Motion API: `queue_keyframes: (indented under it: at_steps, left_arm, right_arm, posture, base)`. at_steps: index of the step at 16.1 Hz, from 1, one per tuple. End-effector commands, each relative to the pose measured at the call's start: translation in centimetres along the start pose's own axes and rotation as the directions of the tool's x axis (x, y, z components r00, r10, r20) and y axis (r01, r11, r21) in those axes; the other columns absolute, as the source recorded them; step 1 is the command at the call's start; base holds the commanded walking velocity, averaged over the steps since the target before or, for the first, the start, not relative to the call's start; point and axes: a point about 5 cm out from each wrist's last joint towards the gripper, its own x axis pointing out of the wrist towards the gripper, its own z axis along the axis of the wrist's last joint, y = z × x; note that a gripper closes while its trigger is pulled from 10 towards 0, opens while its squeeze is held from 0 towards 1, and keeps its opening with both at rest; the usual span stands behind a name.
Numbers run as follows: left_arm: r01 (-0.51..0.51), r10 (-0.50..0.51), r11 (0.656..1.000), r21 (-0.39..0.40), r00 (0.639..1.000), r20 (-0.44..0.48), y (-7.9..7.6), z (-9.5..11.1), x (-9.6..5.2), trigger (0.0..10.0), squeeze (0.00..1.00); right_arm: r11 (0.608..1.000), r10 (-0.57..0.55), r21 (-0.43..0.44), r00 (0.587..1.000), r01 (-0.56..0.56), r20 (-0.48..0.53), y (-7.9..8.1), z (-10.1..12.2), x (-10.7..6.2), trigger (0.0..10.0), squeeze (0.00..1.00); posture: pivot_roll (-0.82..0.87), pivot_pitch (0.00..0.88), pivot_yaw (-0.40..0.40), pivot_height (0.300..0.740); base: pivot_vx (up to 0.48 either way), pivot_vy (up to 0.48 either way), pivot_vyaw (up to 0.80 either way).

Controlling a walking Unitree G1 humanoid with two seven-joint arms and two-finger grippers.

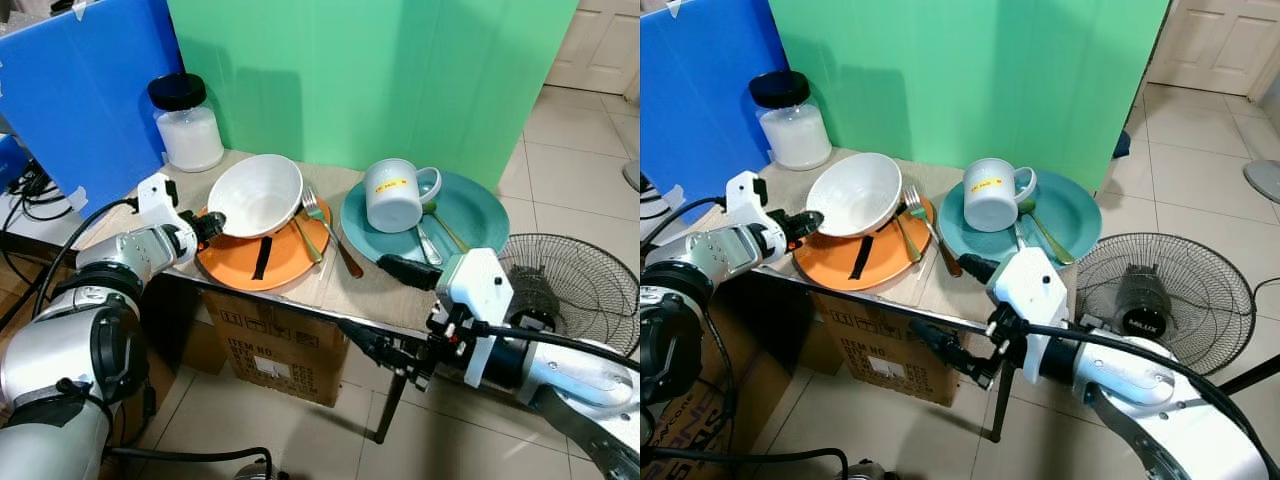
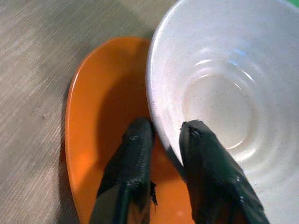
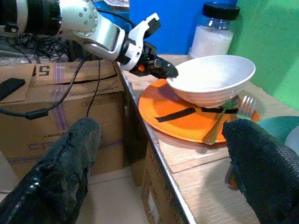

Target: Setting the table

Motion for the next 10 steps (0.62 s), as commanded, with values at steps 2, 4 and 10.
queue_keyframes:
  at_steps: [2,4,10]
  left_arm:
    - [-0.025,0.024,0.999,-0.036,0.999,-0.025,0.50,-0.80,0.00,0.0,0.00]
    - [-0.022,0.021,0.998,-0.064,1.000,-0.014,0.56,-0.80,-0.03,0.0,0.00]
    - [-0.007,0.010,0.989,-0.151,1.000,0.024,0.50,-0.93,0.09,0.0,0.00]
  right_arm:
    - [1.000,0.004,-0.021,1.000,-0.004,0.001,-0.22,0.14,0.20,10.0,0.00]
    - [1.000,-0.001,-0.029,1.000,0.001,0.006,-0.32,0.15,0.40,10.0,0.00]
    - [0.998,-0.021,-0.052,1.000,0.022,0.023,-0.65,0.07,1.07,10.0,0.00]
  posture:
    - [-0.05,0.000,0.069,0.740]
    - [-0.05,0.000,0.072,0.740]
    - [-0.04,0.000,0.083,0.740]
  base:
    - [0.000,0.000,0.00]
    - [0.000,0.000,0.00]
    - [0.000,0.000,0.00]
